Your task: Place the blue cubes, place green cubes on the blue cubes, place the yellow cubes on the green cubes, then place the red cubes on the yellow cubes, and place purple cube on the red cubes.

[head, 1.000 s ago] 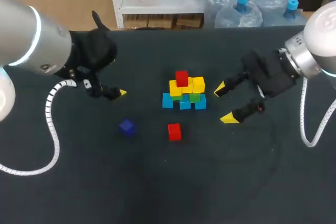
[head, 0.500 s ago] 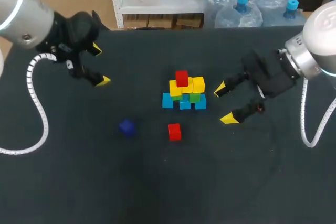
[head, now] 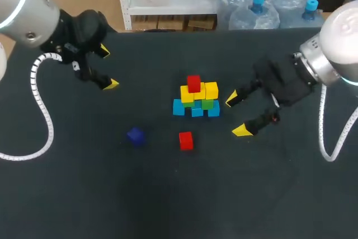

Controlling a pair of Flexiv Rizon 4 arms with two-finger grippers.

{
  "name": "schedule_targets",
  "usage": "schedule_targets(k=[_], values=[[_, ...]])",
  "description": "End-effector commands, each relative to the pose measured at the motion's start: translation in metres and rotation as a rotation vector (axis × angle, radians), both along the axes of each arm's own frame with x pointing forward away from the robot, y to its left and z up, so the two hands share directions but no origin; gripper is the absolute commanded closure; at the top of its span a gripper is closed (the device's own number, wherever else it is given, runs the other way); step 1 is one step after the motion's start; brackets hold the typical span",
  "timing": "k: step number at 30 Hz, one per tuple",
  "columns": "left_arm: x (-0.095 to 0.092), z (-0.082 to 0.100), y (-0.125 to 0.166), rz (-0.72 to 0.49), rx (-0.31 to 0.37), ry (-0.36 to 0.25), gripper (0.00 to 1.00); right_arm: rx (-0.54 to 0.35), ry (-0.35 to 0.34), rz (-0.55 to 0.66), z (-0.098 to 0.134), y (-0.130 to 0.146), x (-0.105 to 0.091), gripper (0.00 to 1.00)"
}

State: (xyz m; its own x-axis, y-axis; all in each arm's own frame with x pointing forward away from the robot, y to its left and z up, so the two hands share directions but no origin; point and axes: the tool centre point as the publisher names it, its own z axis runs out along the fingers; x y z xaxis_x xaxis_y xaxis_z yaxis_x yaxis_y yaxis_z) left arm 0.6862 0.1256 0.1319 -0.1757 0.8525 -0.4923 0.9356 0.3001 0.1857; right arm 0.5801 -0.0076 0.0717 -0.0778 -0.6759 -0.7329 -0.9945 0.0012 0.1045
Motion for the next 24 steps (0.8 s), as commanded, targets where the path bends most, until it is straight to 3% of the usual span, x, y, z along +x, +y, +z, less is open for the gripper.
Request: schedule_targets(k=[1, 5, 12, 14, 19, 24], values=[[0.001, 0.0, 0.001, -0.004, -0.003, 0.001, 0.0, -0.056, -0.057, -0.121, 0.015, -0.02, -0.049, 0.0], [0.001, 0.0, 0.001, -0.004, -0.003, 0.001, 0.0, -0.063, -0.061, -0.152, 0.02, -0.026, -0.064, 0.0], [0.001, 0.0, 0.001, -0.004, -0.003, 0.001, 0.0, -0.03, 0.007, 0.007, 0.004, 0.007, -0.069, 0.0], [0.001, 0.0, 0.001, -0.004, -0.003, 0.001, 0.0, -0.04, 0.032, 0.054, -0.006, 0.017, -0.067, 0.0], [0.001, 0.0, 0.001, -0.004, -0.003, 0.001, 0.0, 0.021, 0.012, 0.205, -0.023, 0.044, -0.058, 0.0], [0.001, 0.0, 0.001, -0.004, -0.003, 0.001, 0.0, 0.018, 0.026, 0.274, -0.035, 0.065, -0.041, 0.0]])
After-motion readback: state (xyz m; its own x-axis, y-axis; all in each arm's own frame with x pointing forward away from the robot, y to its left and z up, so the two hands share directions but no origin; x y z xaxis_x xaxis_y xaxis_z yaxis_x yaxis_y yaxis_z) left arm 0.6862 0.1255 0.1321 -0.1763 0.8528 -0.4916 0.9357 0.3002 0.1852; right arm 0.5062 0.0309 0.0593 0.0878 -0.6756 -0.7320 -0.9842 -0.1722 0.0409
